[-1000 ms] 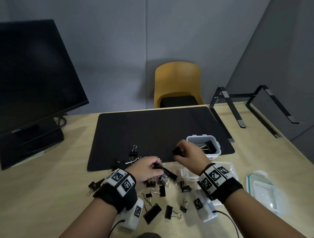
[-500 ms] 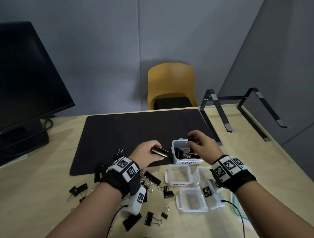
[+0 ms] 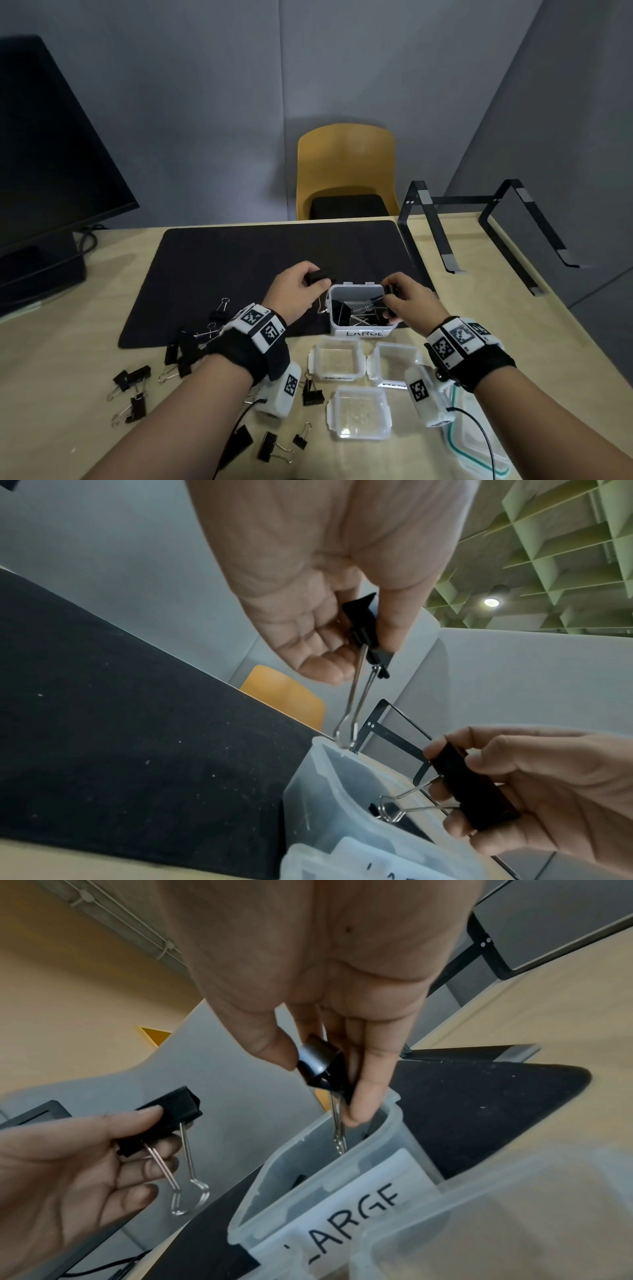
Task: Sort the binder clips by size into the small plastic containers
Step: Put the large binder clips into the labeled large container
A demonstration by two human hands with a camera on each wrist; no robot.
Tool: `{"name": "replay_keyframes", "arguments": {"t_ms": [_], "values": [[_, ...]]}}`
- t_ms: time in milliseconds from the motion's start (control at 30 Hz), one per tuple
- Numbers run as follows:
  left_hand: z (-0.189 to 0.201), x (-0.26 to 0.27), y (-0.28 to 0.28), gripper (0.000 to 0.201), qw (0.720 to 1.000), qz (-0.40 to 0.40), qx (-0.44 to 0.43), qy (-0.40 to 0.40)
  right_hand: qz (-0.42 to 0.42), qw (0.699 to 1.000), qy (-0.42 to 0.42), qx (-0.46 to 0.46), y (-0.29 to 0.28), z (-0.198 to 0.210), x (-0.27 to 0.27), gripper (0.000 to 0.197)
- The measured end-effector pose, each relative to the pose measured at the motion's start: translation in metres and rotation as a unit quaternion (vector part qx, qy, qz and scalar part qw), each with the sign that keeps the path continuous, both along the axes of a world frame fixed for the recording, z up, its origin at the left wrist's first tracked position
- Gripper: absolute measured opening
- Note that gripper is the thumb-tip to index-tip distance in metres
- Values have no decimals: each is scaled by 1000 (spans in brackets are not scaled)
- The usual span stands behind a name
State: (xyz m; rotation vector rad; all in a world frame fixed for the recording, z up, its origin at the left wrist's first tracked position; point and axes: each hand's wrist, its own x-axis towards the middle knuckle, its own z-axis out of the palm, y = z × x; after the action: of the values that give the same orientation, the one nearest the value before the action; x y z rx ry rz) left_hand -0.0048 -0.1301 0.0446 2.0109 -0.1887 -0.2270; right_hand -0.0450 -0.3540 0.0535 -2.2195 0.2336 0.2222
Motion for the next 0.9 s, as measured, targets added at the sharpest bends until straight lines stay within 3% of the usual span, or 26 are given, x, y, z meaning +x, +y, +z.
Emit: {"name": "replay_keyframes", "arguments": {"t_ms": [200, 500, 767, 900], "values": [[-4, -2, -19, 24, 998, 19, -49, 34, 48, 999, 5, -18, -15, -5, 3, 17], [-17, -1, -32, 18, 997, 74, -28, 7, 150, 987, 14, -55, -22, -2, 5, 22], [-21, -4, -31, 20, 986, 125, -92, 55, 199, 979, 5, -47, -26, -5, 12, 35], [-25, -7, -29, 22, 985, 123, -97, 65, 221, 969, -1, -109, -25, -3, 16, 38]]}}
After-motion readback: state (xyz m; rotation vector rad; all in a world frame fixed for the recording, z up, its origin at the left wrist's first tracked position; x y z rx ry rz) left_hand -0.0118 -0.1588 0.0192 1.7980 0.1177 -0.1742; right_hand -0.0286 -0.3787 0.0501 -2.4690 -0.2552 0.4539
